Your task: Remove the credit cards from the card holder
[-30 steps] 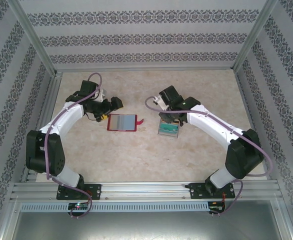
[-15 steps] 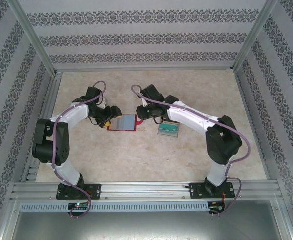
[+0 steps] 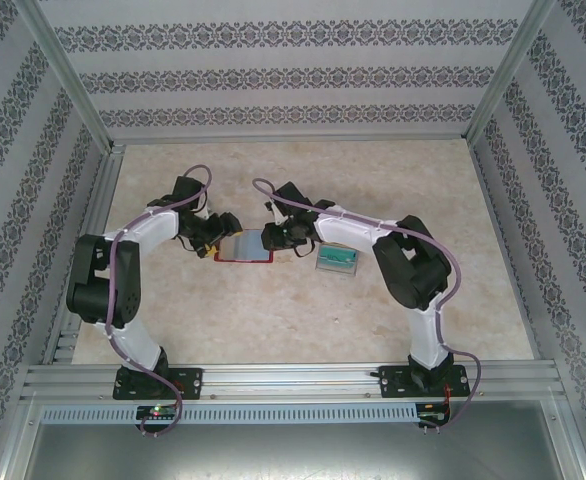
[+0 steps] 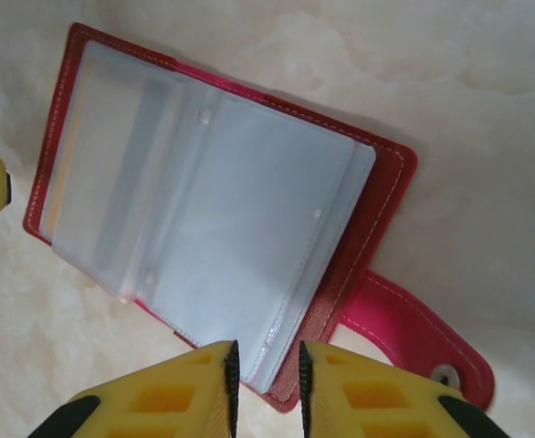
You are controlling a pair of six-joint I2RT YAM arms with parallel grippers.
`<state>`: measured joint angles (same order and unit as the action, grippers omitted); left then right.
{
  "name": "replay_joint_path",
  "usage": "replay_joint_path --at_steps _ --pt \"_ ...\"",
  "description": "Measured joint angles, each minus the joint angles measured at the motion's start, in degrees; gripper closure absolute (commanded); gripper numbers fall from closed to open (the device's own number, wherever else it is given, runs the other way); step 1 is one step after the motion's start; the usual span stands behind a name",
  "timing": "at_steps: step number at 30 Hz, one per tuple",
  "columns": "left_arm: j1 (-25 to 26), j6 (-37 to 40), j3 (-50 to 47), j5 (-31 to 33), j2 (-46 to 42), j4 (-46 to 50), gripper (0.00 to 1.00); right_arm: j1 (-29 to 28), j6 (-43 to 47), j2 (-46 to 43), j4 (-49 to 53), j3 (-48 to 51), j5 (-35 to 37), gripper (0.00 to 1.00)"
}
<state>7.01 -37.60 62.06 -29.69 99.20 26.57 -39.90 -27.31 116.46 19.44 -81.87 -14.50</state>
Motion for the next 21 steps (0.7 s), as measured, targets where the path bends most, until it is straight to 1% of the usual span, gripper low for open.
replay_joint_path --at_steps 6,14,21 --pt "-0.02 -0.17 0.07 -0.31 3.91 -1.27 0.21 0.04 -0.22 3.72 -0.09 -3.06 -0.98 0.74" --pt "-0.02 -0.20 0.96 -3.37 5.35 -3.50 0.21 0.79 -1.01 6.67 0.00 -4.42 -2.16 0.75" --pt "0.02 0.09 0.96 -6.38 5.73 -5.03 0.17 1.14 -1.51 7.37 -0.31 -5.05 -4.04 0.75"
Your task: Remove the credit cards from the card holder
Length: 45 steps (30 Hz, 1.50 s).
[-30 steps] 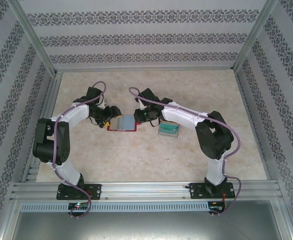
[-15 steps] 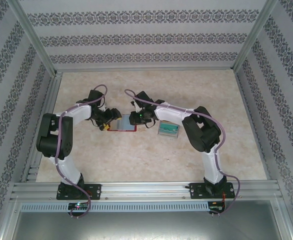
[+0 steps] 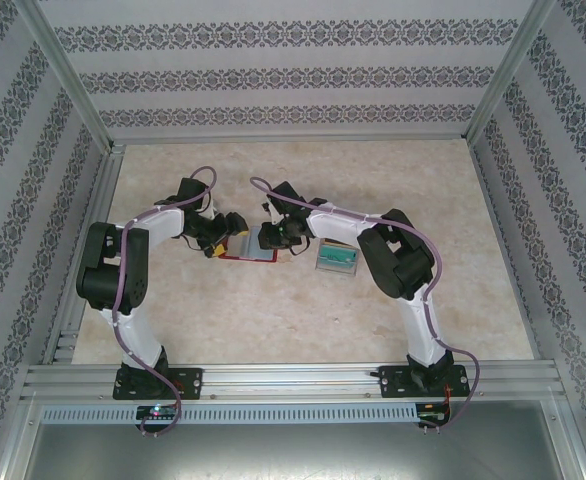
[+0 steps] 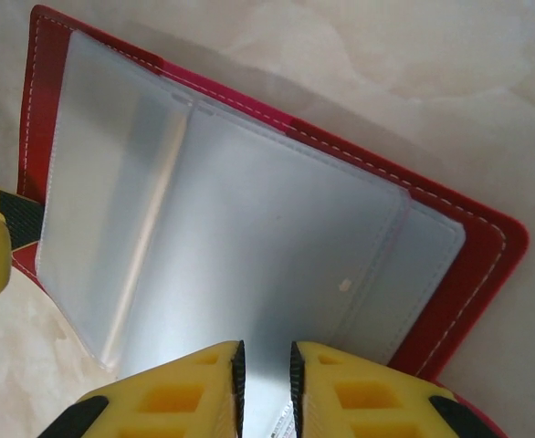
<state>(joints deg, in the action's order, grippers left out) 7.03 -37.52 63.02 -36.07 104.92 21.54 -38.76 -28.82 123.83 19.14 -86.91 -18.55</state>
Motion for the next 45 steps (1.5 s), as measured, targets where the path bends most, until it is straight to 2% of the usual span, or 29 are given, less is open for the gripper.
replay_joint_path --at_steps 8,20,23,27,34,45 --pt "0.13 0.59 -0.07 -2.27 0.00 -0.90 0.12 0.02 -0.66 0.24 -0.35 -0.13 -0.48 0.75" --pt "1.11 1.05 -3.21 -7.37 -2.40 -4.63 0.11 0.02 -1.14 0.24 -0.39 -0.13 -0.48 0.76" --pt "1.16 1.05 -3.26 -7.65 -3.15 -4.81 0.08 0.02 -1.31 0.24 -0.48 -0.13 -0.48 0.75" --pt "1.16 1.07 -3.28 -7.69 -4.07 -4.92 0.07 0.39 -1.70 -0.09 -1.29 0.48 -0.50 0.71" --pt "1.62 0.74 -3.28 -8.55 -4.11 -6.88 0.09 2.34 -2.89 -3.93 -1.42 4.04 0.57 0.70" --pt "5.40 -2.82 -1.68 -10.12 -2.36 -11.43 0.10 3.39 -4.50 -11.34 -2.27 7.43 3.15 0.70"
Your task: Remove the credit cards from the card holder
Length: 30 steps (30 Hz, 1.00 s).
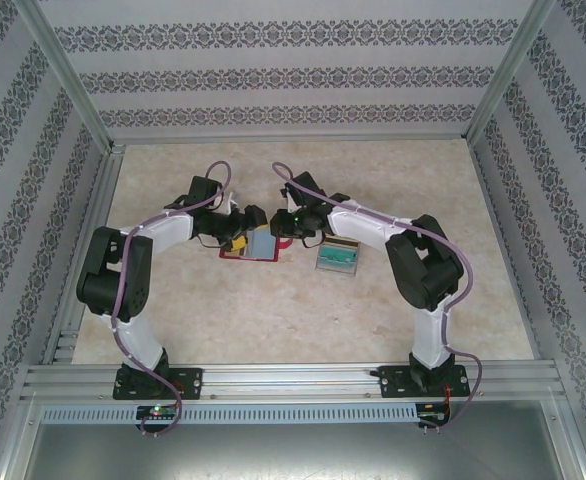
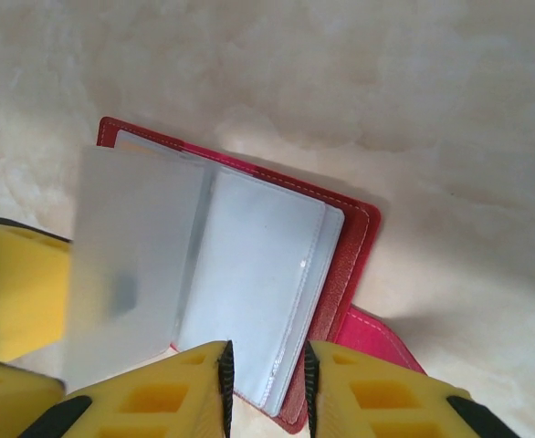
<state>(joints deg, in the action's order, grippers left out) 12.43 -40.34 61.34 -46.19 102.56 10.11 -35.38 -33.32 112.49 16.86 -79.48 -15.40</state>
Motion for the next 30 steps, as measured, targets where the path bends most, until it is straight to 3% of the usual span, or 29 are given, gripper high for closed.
replay_joint_path --at_steps 9,15,19,22,26,30 --pt "0.94 -2.69 0.00 -1.84 1.66 -3.74 0.10 0.74 -1.07 -0.92 -0.04 1.51 1.01 0.70" --pt "-1.88 -2.69 0.00 -1.92 1.64 -3.67 0.14 0.72 -1.27 -0.92 -0.11 1.51 0.96 0.71" --pt "-5.88 -1.36 0.02 -0.13 1.25 -1.49 0.30 0.59 -1.84 -0.81 -0.44 1.07 -0.11 0.72" --pt "-8.61 -0.09 0.04 1.66 1.09 0.90 0.53 -0.20 -3.08 0.00 -1.09 -0.72 -1.42 0.74" --pt "-10.49 1.29 0.07 3.37 1.11 3.58 0.73 -1.88 -5.84 1.92 -2.93 -3.26 -3.82 0.75" --pt "-10.56 2.43 0.07 3.96 1.86 4.74 0.80 -3.15 -8.57 5.18 -4.55 -5.25 -6.14 0.77"
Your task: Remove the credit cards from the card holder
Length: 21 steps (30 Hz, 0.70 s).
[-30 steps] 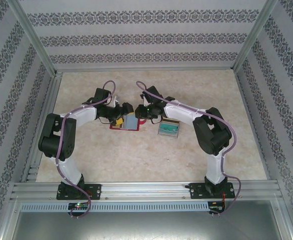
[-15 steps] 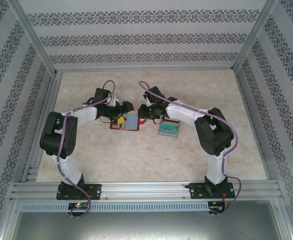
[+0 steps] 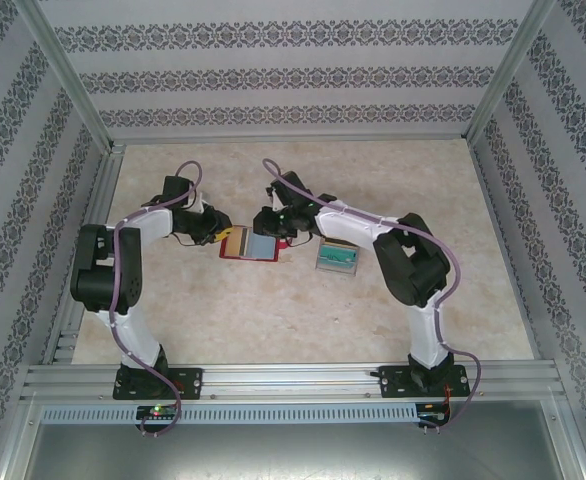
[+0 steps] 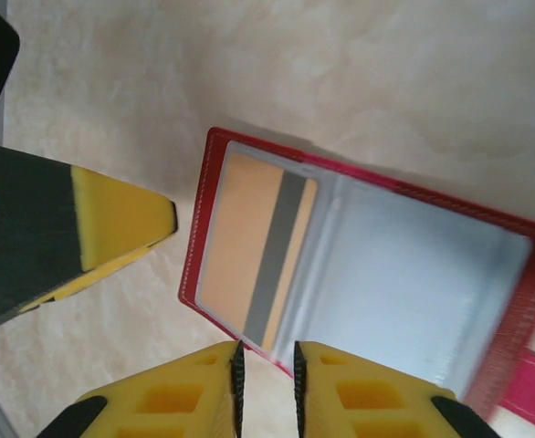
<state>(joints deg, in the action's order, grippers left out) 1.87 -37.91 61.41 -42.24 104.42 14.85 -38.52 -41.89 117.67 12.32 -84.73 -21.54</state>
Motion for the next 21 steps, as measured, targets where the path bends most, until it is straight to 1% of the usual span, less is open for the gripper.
replay_joint_path --at_steps 6,9,21 --pt "0.00 0.46 0.04 0.85 2.95 1.40 0.84 -0.55 -3.93 3.82 -1.70 -0.66 -2.47 0.80" --pt "0.00 0.70 0.35 1.09 4.02 1.95 0.84 -0.63 -4.96 4.90 -1.77 -1.33 -3.23 0.80" --pt "0.00 1.38 0.98 1.14 4.61 2.14 0.85 -0.63 -7.96 8.59 -1.95 -3.93 -4.57 0.80"
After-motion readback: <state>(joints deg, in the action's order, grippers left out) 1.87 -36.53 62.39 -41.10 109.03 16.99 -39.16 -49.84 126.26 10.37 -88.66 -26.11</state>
